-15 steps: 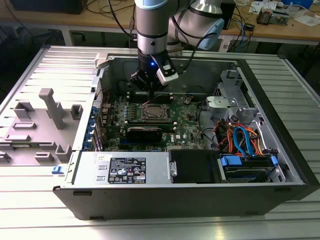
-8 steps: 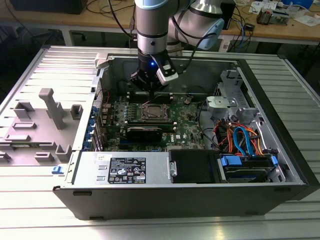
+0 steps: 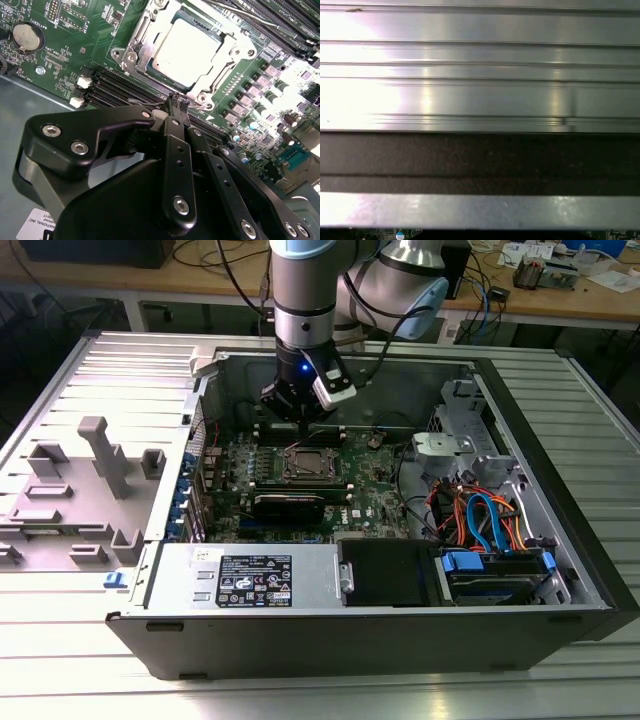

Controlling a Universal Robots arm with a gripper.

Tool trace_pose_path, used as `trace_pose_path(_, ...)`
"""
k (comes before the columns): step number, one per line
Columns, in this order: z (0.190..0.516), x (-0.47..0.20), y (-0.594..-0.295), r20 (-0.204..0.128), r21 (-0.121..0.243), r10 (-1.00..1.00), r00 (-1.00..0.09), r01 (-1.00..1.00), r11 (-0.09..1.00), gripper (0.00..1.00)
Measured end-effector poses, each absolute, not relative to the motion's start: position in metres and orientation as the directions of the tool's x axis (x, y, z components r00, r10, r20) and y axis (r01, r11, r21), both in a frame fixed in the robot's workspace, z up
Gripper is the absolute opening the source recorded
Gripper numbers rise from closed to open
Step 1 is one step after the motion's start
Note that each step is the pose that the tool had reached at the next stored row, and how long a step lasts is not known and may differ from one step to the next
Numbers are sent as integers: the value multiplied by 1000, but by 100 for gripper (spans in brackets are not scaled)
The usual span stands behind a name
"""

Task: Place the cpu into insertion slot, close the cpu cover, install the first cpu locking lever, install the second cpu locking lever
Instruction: 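Install the first cpu locking lever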

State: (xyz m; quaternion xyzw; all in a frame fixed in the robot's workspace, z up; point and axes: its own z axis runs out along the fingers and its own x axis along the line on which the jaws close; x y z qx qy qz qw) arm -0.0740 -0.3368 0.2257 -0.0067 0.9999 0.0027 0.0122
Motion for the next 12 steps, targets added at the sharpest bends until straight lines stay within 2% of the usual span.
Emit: trace_pose_path(12, 224, -69, -333, -24, 5, -13, -1000, -13, 1000, 11)
